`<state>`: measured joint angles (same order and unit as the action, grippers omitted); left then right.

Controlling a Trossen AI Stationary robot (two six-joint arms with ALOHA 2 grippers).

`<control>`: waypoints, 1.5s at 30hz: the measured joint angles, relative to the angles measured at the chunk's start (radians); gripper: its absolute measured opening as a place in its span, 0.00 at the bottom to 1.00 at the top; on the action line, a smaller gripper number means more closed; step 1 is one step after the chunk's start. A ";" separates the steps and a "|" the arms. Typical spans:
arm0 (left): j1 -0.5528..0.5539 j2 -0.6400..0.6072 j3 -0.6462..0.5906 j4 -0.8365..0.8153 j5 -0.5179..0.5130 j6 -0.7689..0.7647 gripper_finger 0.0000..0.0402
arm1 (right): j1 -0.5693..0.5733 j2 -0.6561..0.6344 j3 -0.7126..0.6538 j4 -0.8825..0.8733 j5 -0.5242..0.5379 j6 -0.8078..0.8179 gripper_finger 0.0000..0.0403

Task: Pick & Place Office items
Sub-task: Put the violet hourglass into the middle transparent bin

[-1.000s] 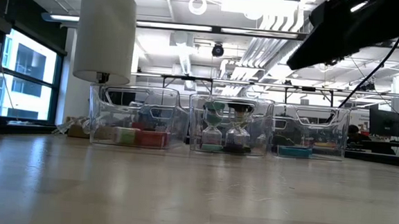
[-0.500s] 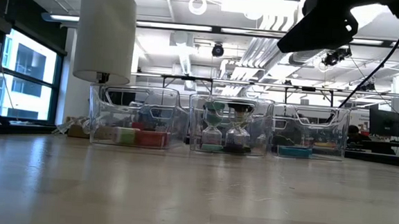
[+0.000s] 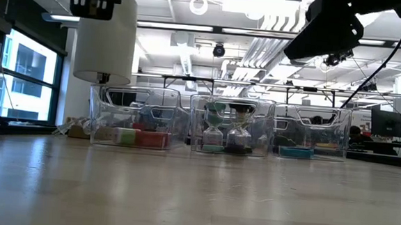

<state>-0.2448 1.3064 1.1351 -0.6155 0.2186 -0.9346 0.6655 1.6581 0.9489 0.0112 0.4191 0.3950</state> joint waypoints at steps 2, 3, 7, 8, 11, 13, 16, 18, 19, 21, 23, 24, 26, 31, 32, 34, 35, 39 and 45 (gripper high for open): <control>0.010 0.000 0.000 0.021 -0.001 0.025 0.47 | 0.000 0.000 0.000 -0.008 0.000 0.001 0.88; 0.015 0.000 0.000 0.036 -0.001 0.043 0.47 | 0.000 0.000 0.000 -0.008 0.000 0.001 0.88; 0.015 0.000 0.000 0.083 -0.007 0.117 0.53 | 0.000 0.000 0.000 -0.019 0.000 0.001 0.88; 0.015 0.000 0.000 0.085 -0.007 0.134 0.55 | 0.000 0.000 0.000 -0.022 0.000 0.001 0.88; 0.015 0.000 0.000 0.093 -0.006 0.149 0.65 | 0.000 0.000 0.000 -0.029 0.000 0.001 0.88; 0.017 0.000 0.000 0.113 -0.004 0.136 0.70 | 0.000 0.000 0.000 -0.030 0.000 0.001 0.88; 0.020 0.000 0.000 0.136 -0.001 0.107 0.74 | 0.000 0.000 0.000 -0.030 0.000 0.005 0.88; 0.002 0.003 0.000 0.157 -0.005 0.099 0.75 | 0.000 0.000 0.000 -0.030 0.000 0.020 0.88; -0.010 0.006 0.000 0.170 -0.003 0.099 0.75 | 0.000 0.000 0.000 -0.030 0.000 0.025 0.88; -0.042 0.009 0.000 0.188 0.008 0.098 0.75 | 0.000 0.000 0.000 -0.020 0.000 0.027 0.88; -0.085 0.011 0.000 0.223 0.010 0.081 0.75 | 0.000 0.000 0.000 0.001 0.000 0.025 0.88; -0.112 0.015 0.001 0.242 0.005 0.073 0.75 | -0.001 0.000 0.000 0.010 0.001 0.022 0.88; -0.177 0.037 0.002 0.293 -0.020 0.086 0.75 | -0.001 0.000 0.000 0.026 0.012 0.020 0.88; -0.303 0.117 0.007 0.490 -0.034 0.154 0.75 | -0.008 0.000 0.000 0.060 0.045 0.008 0.88; -0.317 0.134 0.014 0.510 -0.034 0.178 0.75 | -0.010 0.000 0.000 0.073 0.046 -0.001 0.88; -0.340 0.163 0.030 0.517 -0.039 0.243 0.75 | -0.015 0.000 0.000 0.100 0.046 -0.018 0.88; -0.350 0.177 0.036 0.517 -0.054 0.282 0.75 | -0.017 0.000 0.000 0.108 0.046 -0.025 0.88; -0.394 0.236 0.037 0.515 -0.188 0.391 0.74 | -0.027 0.000 0.000 0.114 0.043 -0.033 0.88; -0.418 0.310 0.037 0.480 -0.251 0.417 0.74 | -0.027 0.000 0.000 0.114 0.043 -0.033 0.88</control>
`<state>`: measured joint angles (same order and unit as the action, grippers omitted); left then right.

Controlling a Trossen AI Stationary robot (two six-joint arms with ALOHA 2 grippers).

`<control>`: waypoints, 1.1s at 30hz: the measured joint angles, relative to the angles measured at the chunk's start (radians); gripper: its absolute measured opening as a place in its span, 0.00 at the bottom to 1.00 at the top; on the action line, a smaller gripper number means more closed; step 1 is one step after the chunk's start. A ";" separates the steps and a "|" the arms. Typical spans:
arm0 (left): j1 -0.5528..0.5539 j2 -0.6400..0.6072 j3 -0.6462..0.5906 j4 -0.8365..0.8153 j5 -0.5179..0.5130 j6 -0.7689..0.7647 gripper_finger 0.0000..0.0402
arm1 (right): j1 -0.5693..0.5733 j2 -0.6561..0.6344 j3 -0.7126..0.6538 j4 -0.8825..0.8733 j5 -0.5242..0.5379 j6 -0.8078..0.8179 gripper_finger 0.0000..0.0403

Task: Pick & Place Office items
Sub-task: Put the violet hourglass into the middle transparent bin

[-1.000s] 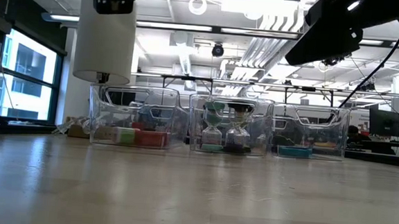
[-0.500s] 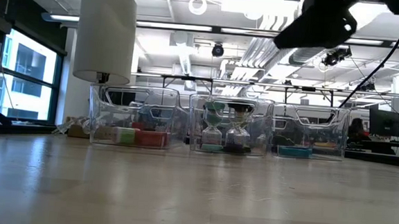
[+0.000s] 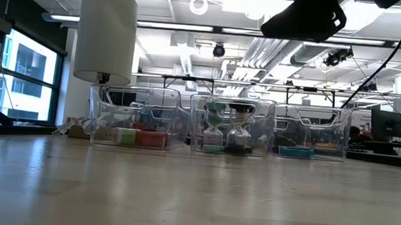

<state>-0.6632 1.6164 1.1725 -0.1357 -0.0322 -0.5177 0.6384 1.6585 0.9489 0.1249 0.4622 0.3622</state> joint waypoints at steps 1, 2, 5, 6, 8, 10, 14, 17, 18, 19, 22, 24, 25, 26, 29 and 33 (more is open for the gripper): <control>-0.003 0.000 0.000 -0.031 0.000 -0.036 0.74 | 0.000 0.000 0.000 0.000 -0.001 0.003 0.88; -0.005 0.000 0.000 -0.077 0.000 -0.072 0.74 | 0.002 0.000 0.000 0.000 -0.001 0.004 0.88; -0.007 -0.007 0.000 -0.242 -0.017 -0.193 0.74 | 0.009 0.000 0.000 -0.001 0.000 0.005 0.88; -0.009 -0.009 0.004 -0.295 -0.021 -0.227 0.73 | 0.010 0.000 0.000 -0.001 0.000 0.005 0.88; -0.014 -0.009 0.018 -0.399 -0.023 -0.292 0.72 | 0.010 0.000 0.000 -0.001 0.000 0.007 0.88; -0.017 -0.009 0.029 -0.491 -0.023 -0.345 0.70 | 0.010 0.000 0.000 -0.001 0.000 0.007 0.88; -0.017 -0.010 0.049 -0.613 -0.004 -0.415 0.65 | 0.009 0.000 0.000 -0.001 0.000 0.007 0.88; -0.016 -0.010 0.051 -0.655 0.055 -0.432 0.63 | 0.009 0.000 0.000 -0.001 0.004 0.005 0.88; -0.016 -0.010 0.051 -0.667 0.083 -0.440 0.63 | 0.009 0.000 0.000 -0.001 0.004 0.003 0.88; -0.016 -0.010 0.051 -0.670 0.109 -0.443 0.63 | 0.009 0.000 0.000 -0.001 0.004 0.002 0.88; -0.014 -0.010 0.051 -0.668 0.144 -0.448 0.63 | 0.009 0.000 0.000 -0.001 0.005 0.000 0.88; -0.008 -0.010 0.051 -0.668 0.147 -0.473 0.63 | 0.009 0.000 0.000 -0.004 0.006 0.000 0.88; -0.006 -0.010 0.051 -0.668 0.146 -0.498 0.63 | 0.009 0.001 0.000 -0.006 0.006 0.000 0.88; -0.005 -0.010 0.051 -0.668 0.146 -0.525 0.63 | 0.009 0.001 0.000 -0.006 0.006 0.000 0.88; -0.005 -0.010 0.051 -0.665 0.139 -0.556 0.63 | 0.009 0.001 0.000 -0.006 0.006 0.000 0.88; -0.005 -0.010 0.051 -0.646 0.140 -0.494 0.63 | 0.009 0.001 0.000 -0.007 0.006 0.004 0.88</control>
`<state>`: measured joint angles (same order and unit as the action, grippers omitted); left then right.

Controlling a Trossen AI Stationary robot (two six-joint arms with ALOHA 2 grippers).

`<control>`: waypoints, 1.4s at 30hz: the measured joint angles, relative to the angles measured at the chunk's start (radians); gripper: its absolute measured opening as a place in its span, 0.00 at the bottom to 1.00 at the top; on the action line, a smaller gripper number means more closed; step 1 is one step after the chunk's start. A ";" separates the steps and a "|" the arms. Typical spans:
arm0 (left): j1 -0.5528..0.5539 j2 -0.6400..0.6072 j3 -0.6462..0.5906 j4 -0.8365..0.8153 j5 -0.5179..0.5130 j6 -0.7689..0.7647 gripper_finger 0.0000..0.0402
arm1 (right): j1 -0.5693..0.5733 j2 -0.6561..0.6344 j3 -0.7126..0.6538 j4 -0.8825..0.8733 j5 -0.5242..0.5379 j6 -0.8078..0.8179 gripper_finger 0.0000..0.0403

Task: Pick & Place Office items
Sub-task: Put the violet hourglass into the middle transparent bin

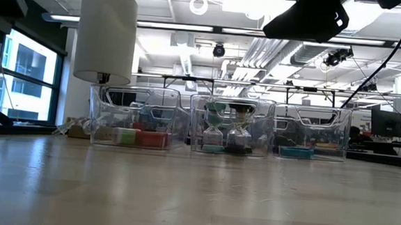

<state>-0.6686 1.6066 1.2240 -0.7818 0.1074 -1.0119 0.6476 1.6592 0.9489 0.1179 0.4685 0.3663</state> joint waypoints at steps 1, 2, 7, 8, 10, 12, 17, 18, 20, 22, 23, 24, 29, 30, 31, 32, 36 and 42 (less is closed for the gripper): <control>0.003 0.000 0.000 0.008 0.000 0.005 0.63 | 0.000 0.000 0.000 -0.001 0.000 0.000 0.88; 0.006 0.000 0.000 0.016 0.003 0.004 0.63 | 0.000 0.000 0.000 -0.001 0.000 0.000 0.88; 0.017 0.000 0.000 0.008 -0.031 -0.094 0.63 | 0.000 0.000 0.000 -0.001 0.000 0.002 0.88; 0.021 0.001 0.000 0.004 -0.028 -0.112 0.63 | 0.000 0.000 0.000 -0.001 0.000 0.002 0.88; 0.031 0.005 0.000 0.005 -0.011 -0.111 0.63 | 0.000 0.000 0.000 -0.001 0.000 0.002 0.88; 0.034 0.006 0.000 0.005 -0.012 -0.103 0.63 | 0.000 0.000 0.000 -0.001 0.001 0.002 0.88; 0.032 0.011 0.000 0.004 -0.036 -0.097 0.63 | 0.000 0.000 0.000 -0.001 0.000 0.003 0.88; 0.032 0.011 0.000 0.004 -0.053 -0.099 0.63 | 0.000 0.000 0.000 -0.001 0.001 0.003 0.88; 0.033 0.011 0.000 0.004 -0.087 -0.092 0.64 | 0.000 0.000 0.000 -0.001 0.001 0.003 0.88; 0.031 0.011 0.000 0.004 -0.097 -0.092 0.66 | 0.000 0.000 0.000 -0.001 0.001 0.003 0.88; 0.031 0.011 0.000 0.004 -0.097 -0.099 0.68 | 0.000 0.000 0.000 -0.001 0.001 0.003 0.88; 0.030 0.011 0.000 0.004 -0.097 -0.100 0.70 | 0.000 0.000 0.000 -0.001 0.001 0.003 0.88; 0.029 0.011 0.000 0.004 -0.096 -0.130 0.78 | 0.000 0.000 0.000 -0.001 0.001 0.003 0.88; 0.030 0.011 0.000 0.003 -0.091 -0.150 0.79 | 0.000 0.000 0.000 -0.001 0.001 0.003 0.88; 0.034 0.011 0.000 0.004 -0.084 -0.163 0.79 | 0.000 0.000 0.000 -0.001 0.001 0.003 0.88; 0.036 0.011 0.000 0.005 -0.077 -0.172 0.80 | 0.000 0.000 0.000 -0.001 0.001 0.003 0.88; 0.031 0.011 -0.001 0.010 -0.084 -0.148 0.80 | 0.000 0.000 0.000 -0.001 0.001 0.003 0.88; 0.031 0.011 -0.001 0.092 -0.088 -0.129 0.80 | -0.001 0.000 0.000 -0.001 0.004 0.003 0.88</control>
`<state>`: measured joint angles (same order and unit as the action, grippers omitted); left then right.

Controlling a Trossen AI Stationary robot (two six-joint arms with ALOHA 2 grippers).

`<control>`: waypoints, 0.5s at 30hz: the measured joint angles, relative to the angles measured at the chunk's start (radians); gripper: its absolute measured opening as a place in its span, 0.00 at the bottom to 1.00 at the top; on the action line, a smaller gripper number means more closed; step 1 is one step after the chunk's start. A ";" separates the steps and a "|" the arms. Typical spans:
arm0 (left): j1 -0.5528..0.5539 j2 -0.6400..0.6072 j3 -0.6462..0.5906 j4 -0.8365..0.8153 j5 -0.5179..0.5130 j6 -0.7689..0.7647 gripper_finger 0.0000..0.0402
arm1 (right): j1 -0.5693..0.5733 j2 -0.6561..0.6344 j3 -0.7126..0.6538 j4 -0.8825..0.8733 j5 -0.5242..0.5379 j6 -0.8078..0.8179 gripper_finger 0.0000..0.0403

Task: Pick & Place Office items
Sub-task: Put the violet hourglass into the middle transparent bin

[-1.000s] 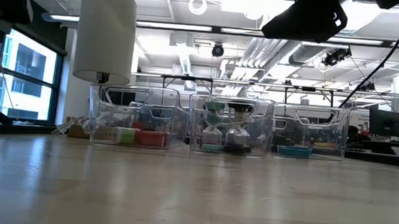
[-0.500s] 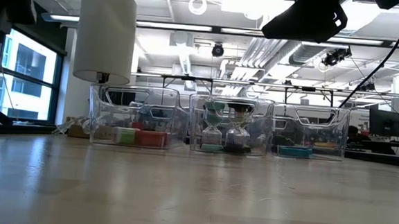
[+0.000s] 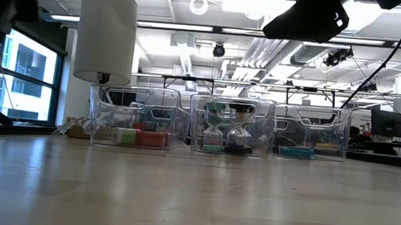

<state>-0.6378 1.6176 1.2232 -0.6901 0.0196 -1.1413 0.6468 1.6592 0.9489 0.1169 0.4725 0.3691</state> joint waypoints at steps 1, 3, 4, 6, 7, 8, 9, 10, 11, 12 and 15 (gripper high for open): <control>0.000 0.000 0.000 0.005 0.005 0.039 0.80 | 0.000 0.000 0.000 0.000 0.000 0.000 0.88; 0.018 0.000 0.000 -0.010 0.036 0.065 0.80 | 0.000 0.000 0.000 0.002 0.000 0.000 0.88; 0.027 0.000 0.000 -0.035 0.054 0.052 0.80 | 0.000 0.000 0.000 0.003 0.000 0.000 0.88; 0.035 0.000 0.000 -0.089 0.088 0.049 0.80 | 0.000 0.000 0.000 0.008 0.000 0.000 0.88; 0.036 0.000 0.006 -0.125 0.096 0.054 0.80 | -0.001 0.000 0.000 0.008 0.000 0.000 0.88; 0.033 0.000 0.020 -0.170 0.096 0.058 0.80 | -0.003 0.000 0.000 0.008 0.000 0.000 0.88; 0.025 0.000 0.042 -0.217 0.088 0.063 0.80 | -0.005 0.000 0.000 0.008 0.000 0.000 0.88; 0.014 0.000 0.074 -0.267 0.075 0.066 0.80 | -0.008 0.000 0.000 0.008 0.000 0.001 0.88; 0.002 0.000 0.111 -0.323 0.058 0.072 0.80 | -0.012 0.000 0.000 0.008 0.000 0.004 0.88; -0.012 0.000 0.155 -0.385 0.030 0.075 0.80 | -0.015 0.000 0.000 0.009 0.000 0.004 0.88; -0.062 0.000 0.293 -0.573 -0.078 0.077 0.80 | -0.028 0.000 0.000 0.013 0.000 0.004 0.88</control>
<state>-0.7002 1.6180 1.5161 -1.2626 -0.0580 -1.0641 0.6192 1.6592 0.9489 0.1296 0.4725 0.3733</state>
